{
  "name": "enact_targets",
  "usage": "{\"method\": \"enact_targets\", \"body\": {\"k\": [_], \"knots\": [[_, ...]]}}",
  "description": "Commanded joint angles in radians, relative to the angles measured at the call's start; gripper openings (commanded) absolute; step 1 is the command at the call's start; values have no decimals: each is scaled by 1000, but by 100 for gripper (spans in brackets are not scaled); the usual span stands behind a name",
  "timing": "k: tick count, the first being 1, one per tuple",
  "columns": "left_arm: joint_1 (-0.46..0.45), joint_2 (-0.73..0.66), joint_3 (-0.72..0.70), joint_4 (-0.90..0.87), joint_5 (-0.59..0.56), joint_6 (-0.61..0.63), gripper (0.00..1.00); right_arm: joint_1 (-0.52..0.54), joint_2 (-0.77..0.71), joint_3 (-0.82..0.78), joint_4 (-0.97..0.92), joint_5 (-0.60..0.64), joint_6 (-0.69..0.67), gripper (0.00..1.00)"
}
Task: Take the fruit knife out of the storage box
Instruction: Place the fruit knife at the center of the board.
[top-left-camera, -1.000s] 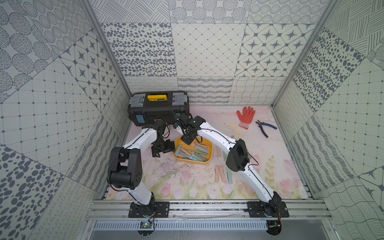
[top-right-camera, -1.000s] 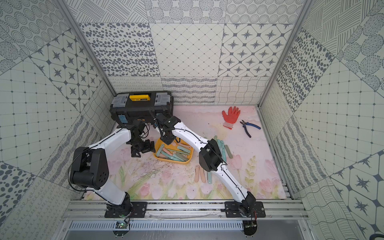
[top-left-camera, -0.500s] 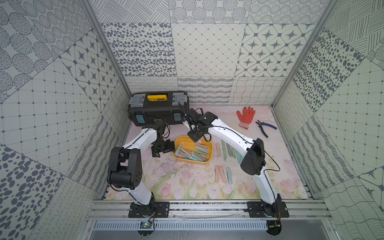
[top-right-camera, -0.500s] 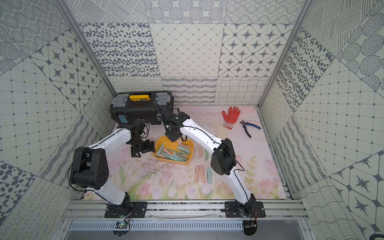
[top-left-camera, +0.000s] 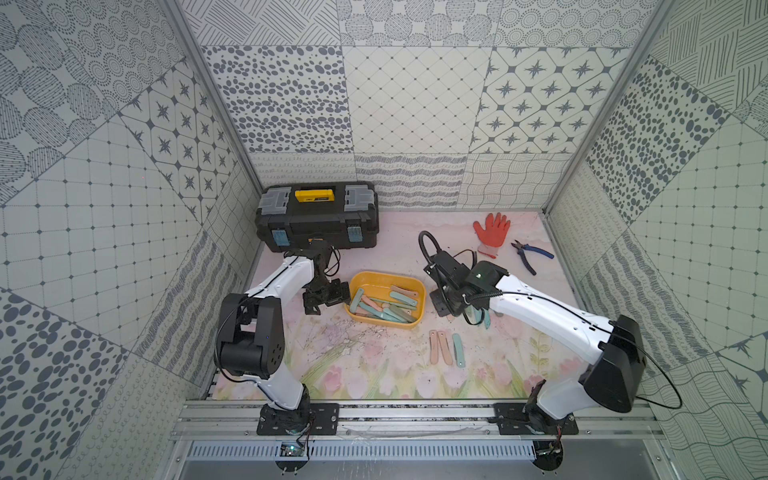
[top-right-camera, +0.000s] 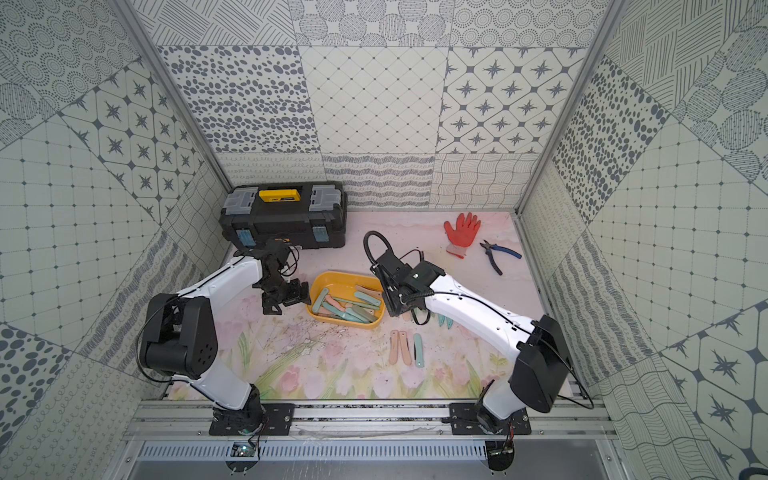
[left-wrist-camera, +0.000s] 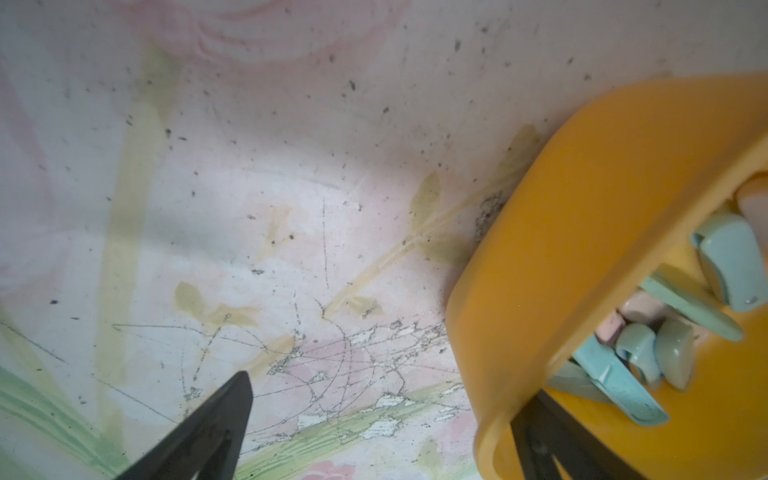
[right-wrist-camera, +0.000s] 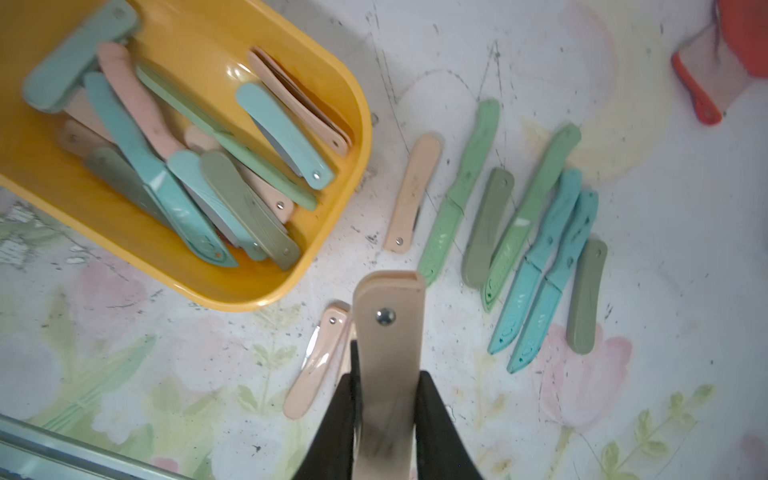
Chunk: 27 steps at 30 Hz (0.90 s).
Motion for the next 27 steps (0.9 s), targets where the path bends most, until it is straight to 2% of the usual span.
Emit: {"method": "enact_targets", "body": {"k": [1, 6, 12, 18, 27], "knots": [[-1, -21, 10, -34, -2, -2, 94, -9, -115, -144, 36, 38, 178, 17], [-1, -16, 11, -31, 6, -2, 94, -27, -219, -328, 70, -19, 253, 18], [-1, -20, 8, -31, 3, -2, 94, -32, -215, -455, 160, -113, 273, 17], [-1, -17, 10, -33, 4, -3, 94, -56, -126, -484, 213, -175, 233, 18], [-1, -16, 10, -31, 4, -1, 94, -96, -83, -527, 267, -217, 225, 19]]}}
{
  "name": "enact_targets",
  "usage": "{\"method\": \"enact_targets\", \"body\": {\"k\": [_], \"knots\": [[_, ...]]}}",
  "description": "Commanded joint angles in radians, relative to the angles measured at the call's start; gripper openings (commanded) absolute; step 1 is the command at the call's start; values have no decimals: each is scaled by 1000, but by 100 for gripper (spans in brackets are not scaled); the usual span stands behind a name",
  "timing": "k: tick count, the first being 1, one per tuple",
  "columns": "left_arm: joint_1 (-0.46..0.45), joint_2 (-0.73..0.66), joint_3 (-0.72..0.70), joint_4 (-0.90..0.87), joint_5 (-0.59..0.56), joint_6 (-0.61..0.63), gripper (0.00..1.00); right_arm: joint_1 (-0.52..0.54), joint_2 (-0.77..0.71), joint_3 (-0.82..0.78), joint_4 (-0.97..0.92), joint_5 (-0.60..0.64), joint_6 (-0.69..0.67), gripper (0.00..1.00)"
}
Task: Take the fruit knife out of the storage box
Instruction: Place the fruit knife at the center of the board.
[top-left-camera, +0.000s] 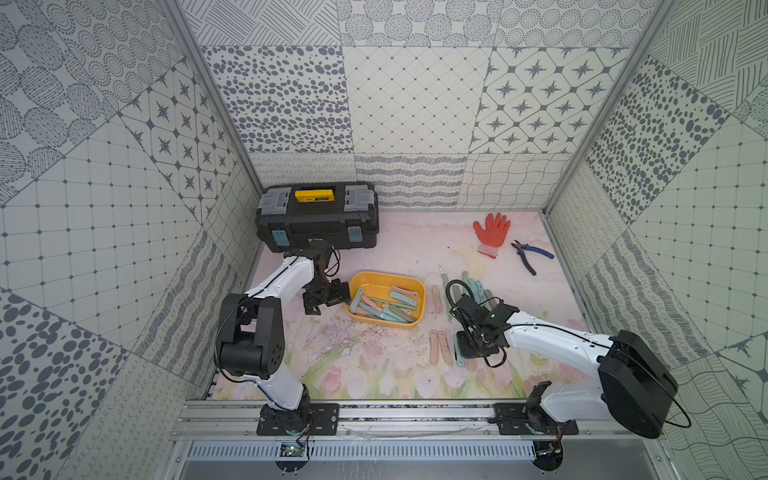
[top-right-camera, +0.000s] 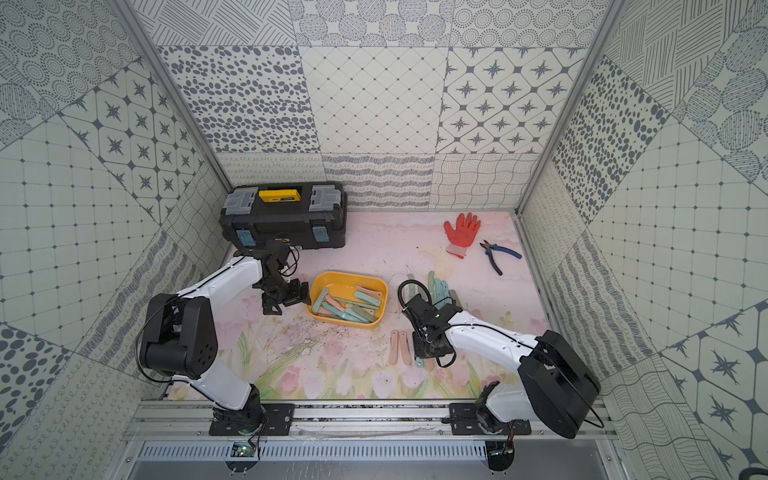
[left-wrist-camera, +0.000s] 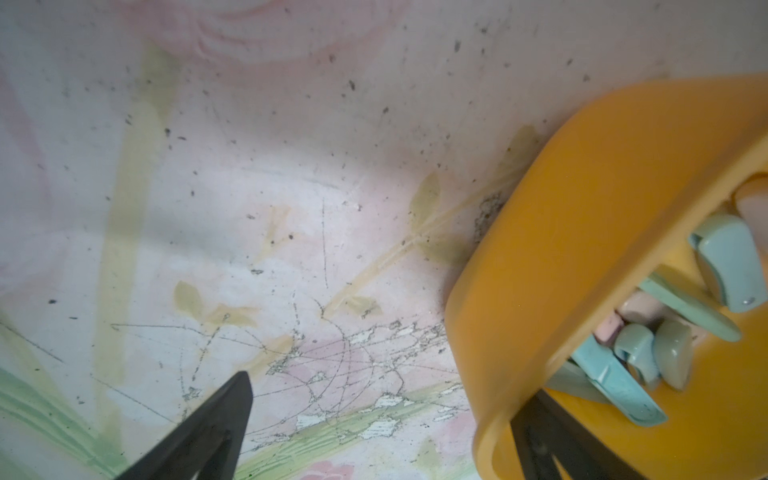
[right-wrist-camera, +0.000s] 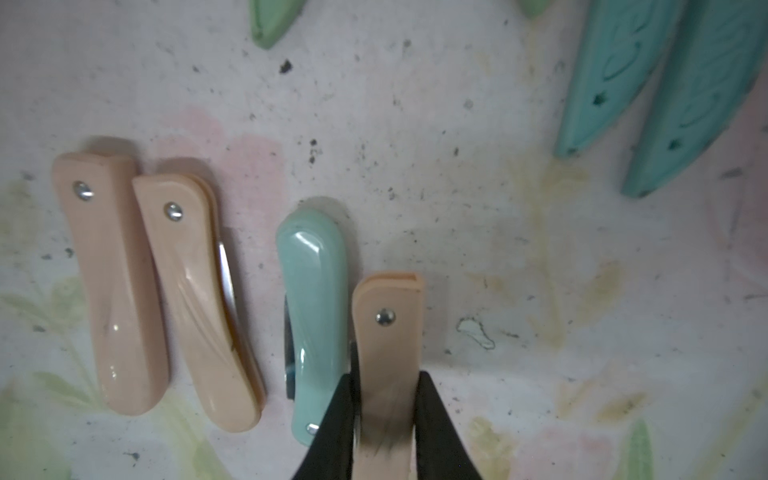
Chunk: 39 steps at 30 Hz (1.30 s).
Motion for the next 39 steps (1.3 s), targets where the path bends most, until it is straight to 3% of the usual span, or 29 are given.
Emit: {"method": "enact_targets", "body": {"k": [1, 10, 17, 26, 31, 35, 39], "knots": [[-1, -16, 10, -32, 4, 1, 94, -8, 20, -6, 41, -22, 0, 19], [0, -17, 10, -32, 4, 1, 94, -12, 50, -9, 42, -23, -3, 23], [0, -17, 10, -31, 3, 1, 94, -13, 21, 30, -25, 18, -12, 44], [0, -17, 10, -32, 0, 2, 94, -11, -86, 216, -191, 103, -54, 45], [-1, -17, 10, -32, -1, 2, 94, -10, -83, 334, -78, 15, -237, 43], [0, -19, 8, -33, -6, 2, 94, 2, 54, 469, -57, -76, -405, 46], [0, -18, 11, -34, -7, 3, 94, 52, 202, 607, -71, -74, -559, 47]]}}
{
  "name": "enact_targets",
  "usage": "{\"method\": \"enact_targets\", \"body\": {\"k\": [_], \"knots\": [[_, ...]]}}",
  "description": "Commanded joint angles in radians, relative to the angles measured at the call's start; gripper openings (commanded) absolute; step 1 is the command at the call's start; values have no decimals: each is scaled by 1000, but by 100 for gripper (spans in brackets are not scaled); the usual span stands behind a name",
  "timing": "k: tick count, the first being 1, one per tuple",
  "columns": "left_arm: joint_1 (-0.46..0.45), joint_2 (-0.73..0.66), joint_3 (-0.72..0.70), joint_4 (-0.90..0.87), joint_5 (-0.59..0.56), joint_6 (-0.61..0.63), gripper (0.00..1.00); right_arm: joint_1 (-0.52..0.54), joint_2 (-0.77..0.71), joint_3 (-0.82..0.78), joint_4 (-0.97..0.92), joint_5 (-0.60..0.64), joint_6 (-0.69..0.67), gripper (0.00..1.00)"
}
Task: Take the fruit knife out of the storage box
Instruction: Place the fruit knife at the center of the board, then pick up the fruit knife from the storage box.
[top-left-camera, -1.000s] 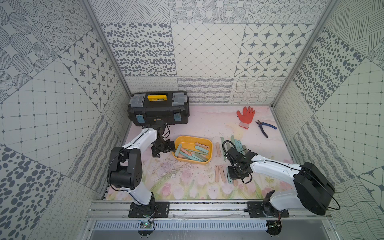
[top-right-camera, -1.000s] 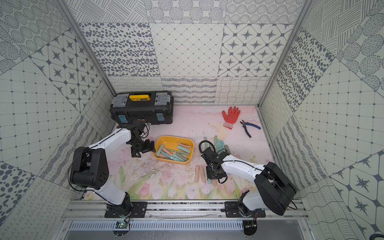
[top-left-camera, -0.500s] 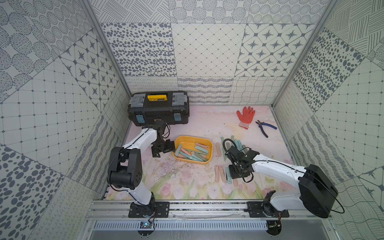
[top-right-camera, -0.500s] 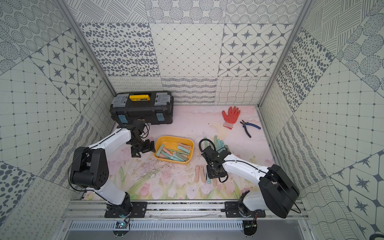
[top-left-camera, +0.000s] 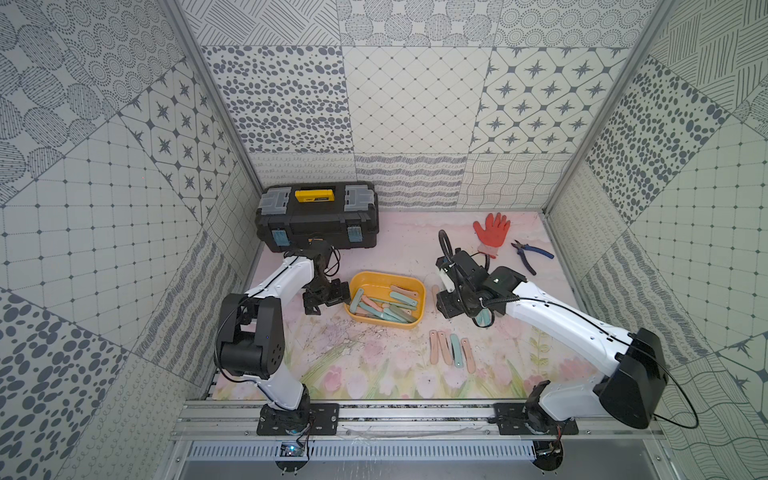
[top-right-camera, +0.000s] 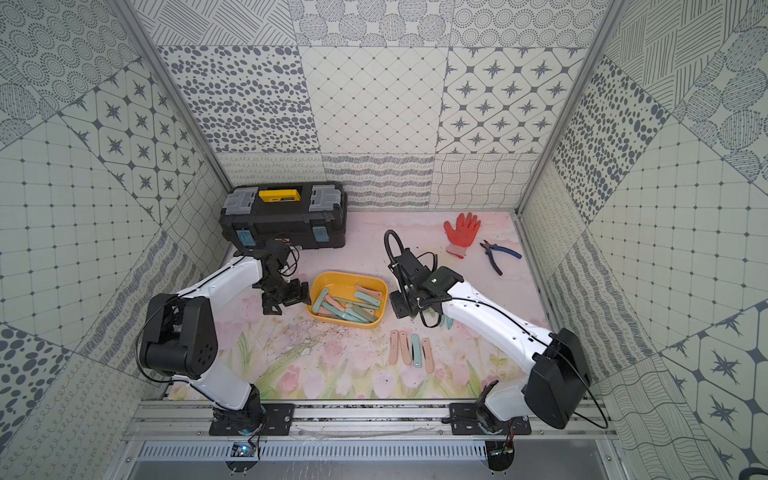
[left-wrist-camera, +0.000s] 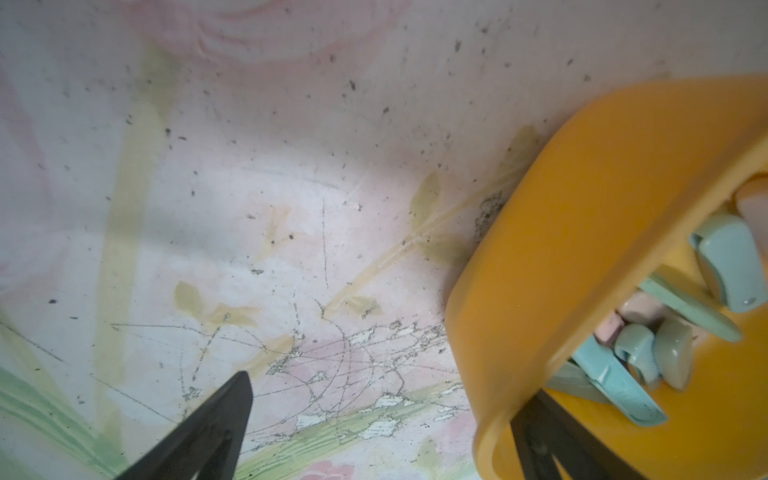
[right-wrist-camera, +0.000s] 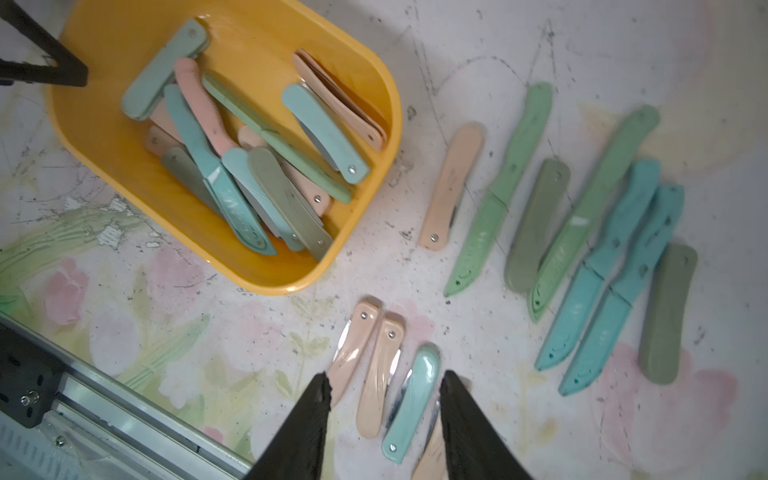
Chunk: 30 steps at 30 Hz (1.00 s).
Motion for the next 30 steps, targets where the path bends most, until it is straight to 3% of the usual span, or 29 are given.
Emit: {"method": "enact_targets", "body": {"k": [1, 10, 20, 30], "knots": [[0, -16, 11, -33, -6, 3, 94, 34, 110, 99, 13, -39, -195, 47], [-1, -15, 10, -32, -5, 3, 94, 39, 367, 335, 10, -91, -348, 46], [-1, -15, 11, -31, -2, 3, 94, 42, 631, 631, -152, 31, -381, 46], [0, -15, 11, -35, -8, 3, 94, 38, 764, 740, -211, -1, -436, 46]]}}
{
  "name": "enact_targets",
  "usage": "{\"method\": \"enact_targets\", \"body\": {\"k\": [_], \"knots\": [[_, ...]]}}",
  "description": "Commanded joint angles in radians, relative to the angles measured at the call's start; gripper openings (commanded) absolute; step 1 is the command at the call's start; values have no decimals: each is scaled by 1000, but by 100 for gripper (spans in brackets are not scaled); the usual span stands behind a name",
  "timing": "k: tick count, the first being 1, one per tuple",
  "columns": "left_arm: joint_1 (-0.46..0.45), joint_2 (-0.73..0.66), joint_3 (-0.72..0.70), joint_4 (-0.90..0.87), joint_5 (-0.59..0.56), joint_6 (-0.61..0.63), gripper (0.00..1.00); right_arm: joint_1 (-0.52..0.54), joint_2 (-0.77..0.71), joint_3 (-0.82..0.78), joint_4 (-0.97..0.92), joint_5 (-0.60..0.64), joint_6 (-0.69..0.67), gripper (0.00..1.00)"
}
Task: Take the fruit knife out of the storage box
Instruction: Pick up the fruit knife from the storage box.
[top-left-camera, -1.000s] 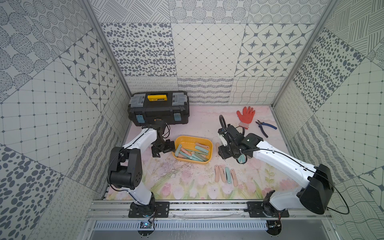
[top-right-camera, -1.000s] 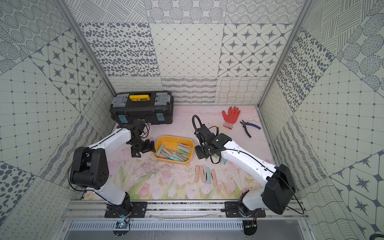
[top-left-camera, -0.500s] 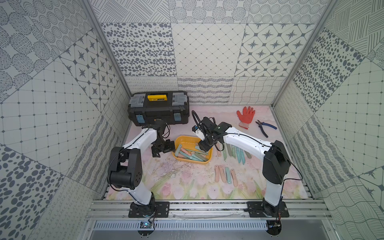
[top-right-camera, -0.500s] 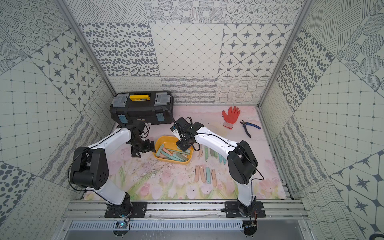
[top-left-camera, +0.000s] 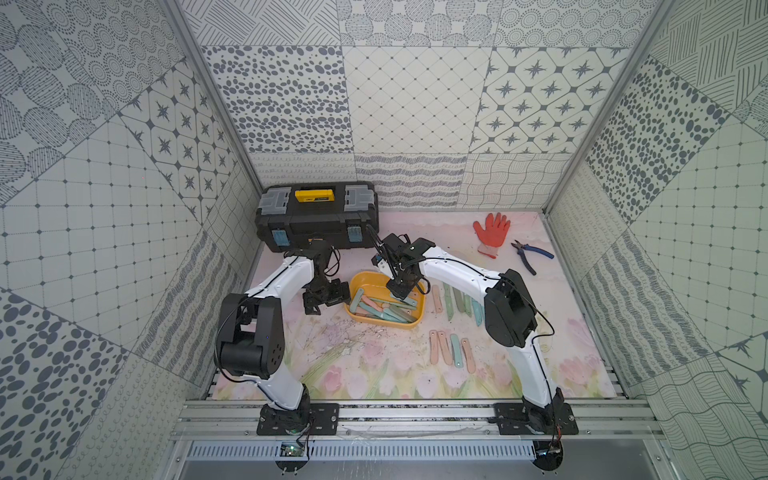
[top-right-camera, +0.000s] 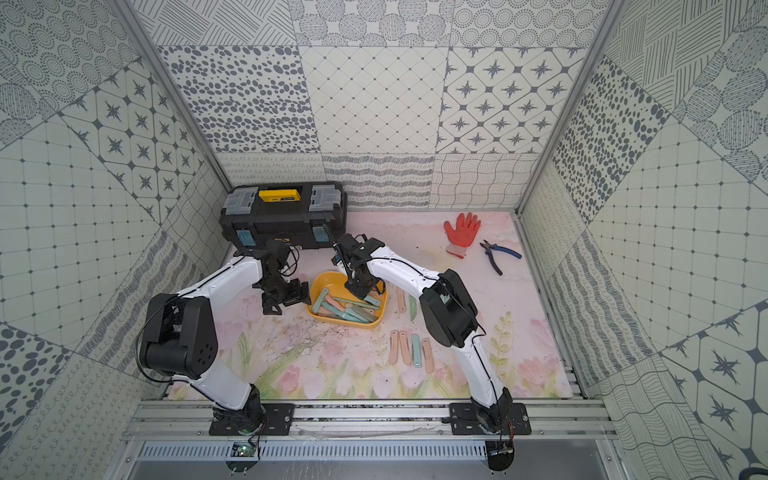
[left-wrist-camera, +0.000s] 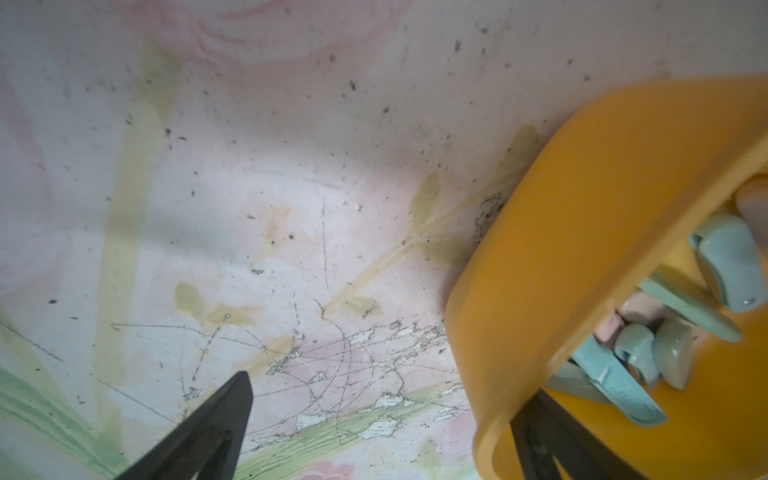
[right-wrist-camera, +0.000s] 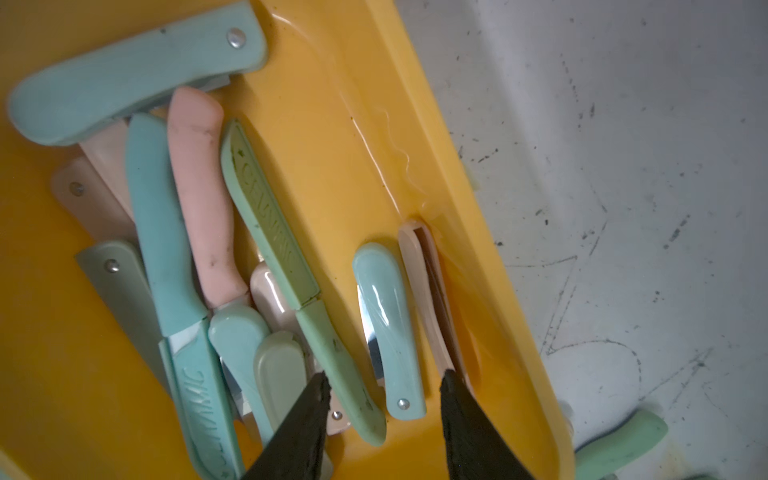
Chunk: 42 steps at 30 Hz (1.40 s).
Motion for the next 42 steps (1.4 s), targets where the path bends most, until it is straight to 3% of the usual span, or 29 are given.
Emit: {"method": "enact_targets", "body": {"k": [1, 18, 28, 42], "knots": [[-1, -16, 11, -35, -8, 3, 94, 1, 40, 60, -45, -7, -37, 46], [-1, -13, 11, -34, -8, 3, 94, -11, 138, 94, -94, 21, -21, 46], [-1, -12, 11, -34, -11, 3, 94, -11, 179, 97, -84, -53, -18, 48], [-1, -12, 12, -35, -10, 1, 94, -12, 199, 127, -112, -37, -17, 34]]}}
